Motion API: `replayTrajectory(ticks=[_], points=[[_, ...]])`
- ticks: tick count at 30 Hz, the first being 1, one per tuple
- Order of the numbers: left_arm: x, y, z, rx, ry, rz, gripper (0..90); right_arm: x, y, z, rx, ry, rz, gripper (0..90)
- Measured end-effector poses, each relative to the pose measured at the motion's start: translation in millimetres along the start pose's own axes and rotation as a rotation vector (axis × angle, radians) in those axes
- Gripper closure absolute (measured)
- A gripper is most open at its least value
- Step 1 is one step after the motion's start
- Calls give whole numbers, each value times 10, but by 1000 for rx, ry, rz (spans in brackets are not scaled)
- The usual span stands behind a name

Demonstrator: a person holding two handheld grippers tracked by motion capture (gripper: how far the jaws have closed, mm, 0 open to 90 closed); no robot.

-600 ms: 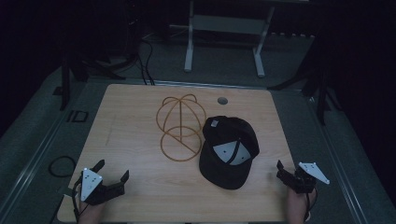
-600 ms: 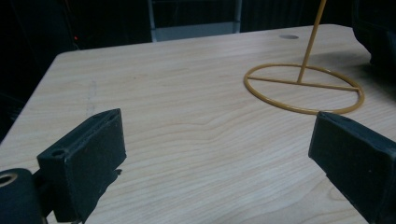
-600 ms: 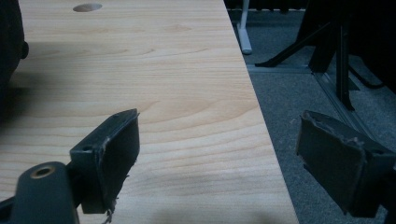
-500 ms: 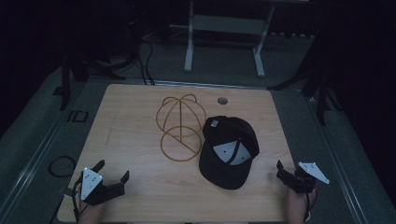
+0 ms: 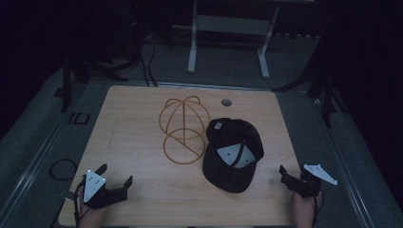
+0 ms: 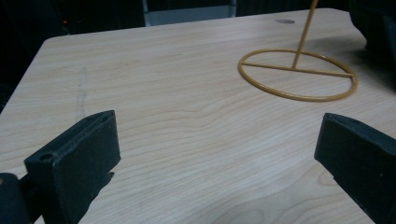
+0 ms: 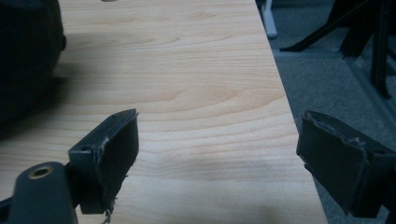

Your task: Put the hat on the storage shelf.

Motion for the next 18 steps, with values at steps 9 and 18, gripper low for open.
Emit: replayTrajectory(ticks=[9, 18], points=[[8, 24, -26, 40, 1, 6, 8, -336, -173, 327, -53, 29, 84, 128], [-20, 41, 35, 84, 55, 34, 8, -712, -463, 622, -153, 81, 162, 128]])
Point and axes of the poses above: each handheld gripper's, and its own axes: z roughly backward along the jaws, x roughly out of its underside, y roughly to its right, the point moved 3 cm from there along -z, roughly forward along the jaws, and after that the axes turned 15 degrees about -y, right-handed, at the moved point
